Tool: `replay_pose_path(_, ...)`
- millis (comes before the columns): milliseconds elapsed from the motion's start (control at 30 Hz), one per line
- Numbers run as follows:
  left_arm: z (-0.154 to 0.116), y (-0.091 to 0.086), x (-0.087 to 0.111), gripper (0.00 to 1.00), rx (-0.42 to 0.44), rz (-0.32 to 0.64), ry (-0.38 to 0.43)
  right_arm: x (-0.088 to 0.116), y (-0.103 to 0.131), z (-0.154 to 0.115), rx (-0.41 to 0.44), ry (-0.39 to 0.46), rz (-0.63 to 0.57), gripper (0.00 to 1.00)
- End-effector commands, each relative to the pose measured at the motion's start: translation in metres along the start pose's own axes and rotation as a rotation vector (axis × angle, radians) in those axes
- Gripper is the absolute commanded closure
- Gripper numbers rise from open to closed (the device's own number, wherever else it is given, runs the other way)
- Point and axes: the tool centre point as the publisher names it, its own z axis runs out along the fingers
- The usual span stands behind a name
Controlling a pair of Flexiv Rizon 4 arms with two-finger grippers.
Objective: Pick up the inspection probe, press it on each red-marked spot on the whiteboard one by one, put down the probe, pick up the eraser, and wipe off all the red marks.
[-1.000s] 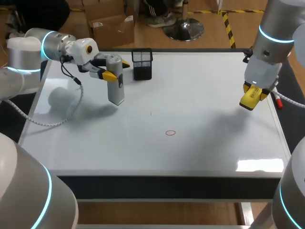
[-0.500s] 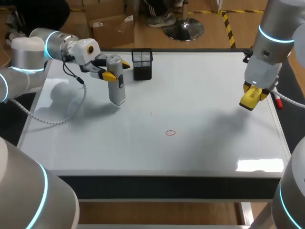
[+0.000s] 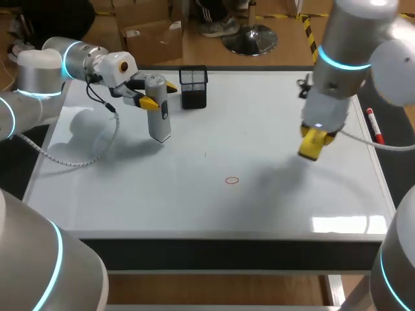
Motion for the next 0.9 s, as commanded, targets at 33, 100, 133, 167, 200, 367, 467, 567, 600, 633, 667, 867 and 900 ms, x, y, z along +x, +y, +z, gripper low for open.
replay_pose_path(33, -0.001, -0.001, -0.001, 1.0, 0.0, -0.001, 0.005, -0.029, 0.026, 0.008, 0.018, 0.022, -0.041, 1.0)
replay_pose_path(100, -0.001, -0.001, -0.001, 1.0, 0.0, -0.001, 0.005, -0.044, 0.04, 0.01, 0.013, 0.017, -0.081, 1.0)
replay_pose_path(133, -0.001, -0.001, -0.001, 1.0, 0.0, -0.001, 0.005, -0.05, 0.045, 0.01, 0.014, 0.014, -0.091, 1.0)
replay_pose_path(167, -0.001, -0.001, -0.001, 1.0, 0.0, -0.001, 0.005, -0.057, 0.051, 0.01, 0.017, 0.015, -0.108, 1.0)
replay_pose_path(200, -0.001, -0.001, -0.001, 1.0, 0.0, -0.001, 0.005, -0.064, 0.056, 0.009, 0.023, 0.02, -0.129, 1.0)
replay_pose_path(367, -0.001, -0.001, -0.001, 1.0, 0.0, -0.001, 0.005, -0.092, 0.077, 0.009, 0.03, 0.025, -0.207, 1.0)
replay_pose_path(467, -0.001, -0.001, -0.001, 1.0, 0.0, -0.001, 0.005, -0.109, 0.091, 0.011, 0.029, 0.034, -0.254, 1.0)
replay_pose_path(567, -0.001, -0.001, -0.001, 1.0, 0.0, -0.001, 0.005, -0.123, 0.104, 0.019, 0.014, 0.034, -0.298, 1.0)
replay_pose_path(600, -0.001, -0.001, -0.001, 1.0, 0.0, -0.001, 0.005, -0.128, 0.108, 0.021, 0.009, 0.03, -0.312, 1.0)
replay_pose_path(633, -0.001, -0.001, -0.001, 1.0, 0.0, -0.001, 0.005, -0.132, 0.111, 0.022, 0.002, 0.028, -0.321, 1.0)
replay_pose_path(667, -0.001, -0.001, -0.001, 1.0, 0.0, -0.001, 0.005, -0.136, 0.114, 0.024, -0.003, 0.024, -0.336, 1.0)
replay_pose_path(867, -0.001, -0.001, -0.001, 1.0, 0.0, -0.001, 0.005, -0.157, 0.135, 0.033, -0.027, 0.026, -0.435, 1.0)
replay_pose_path(900, -0.001, -0.001, -0.001, 1.0, 0.0, -0.001, 0.005, -0.16, 0.138, 0.036, -0.03, 0.029, -0.451, 1.0)
